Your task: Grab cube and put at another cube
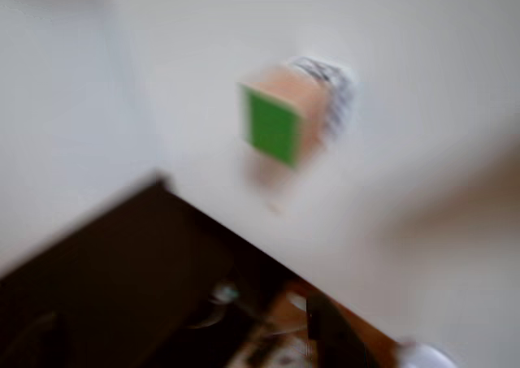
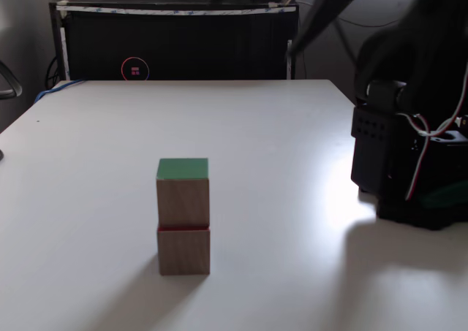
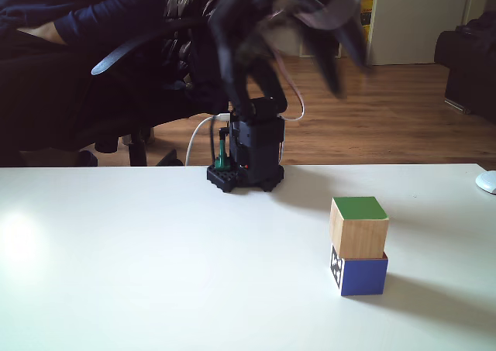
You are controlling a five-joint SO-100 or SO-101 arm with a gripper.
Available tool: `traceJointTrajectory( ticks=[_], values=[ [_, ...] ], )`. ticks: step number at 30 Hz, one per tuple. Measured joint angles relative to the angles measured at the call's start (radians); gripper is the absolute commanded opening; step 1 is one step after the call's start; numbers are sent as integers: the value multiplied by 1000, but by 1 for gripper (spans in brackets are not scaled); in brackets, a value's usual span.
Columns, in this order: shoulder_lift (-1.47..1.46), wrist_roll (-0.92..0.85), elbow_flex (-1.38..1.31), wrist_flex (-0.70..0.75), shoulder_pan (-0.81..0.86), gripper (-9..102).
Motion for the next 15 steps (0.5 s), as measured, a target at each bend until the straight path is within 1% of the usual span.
traceJointTrajectory(
  ticks=[2,5,6,9,11,12,15],
  values=[
    [186,-97,166,-103,164,42],
    [396,-199,488,-275,348,33],
    [439,-218,592,-327,402,28],
    [488,-272,882,-460,486,13],
    [546,-295,1034,-514,528,4],
    [583,-301,1097,-525,531,1],
    [750,-325,1255,-500,545,0]
  ],
)
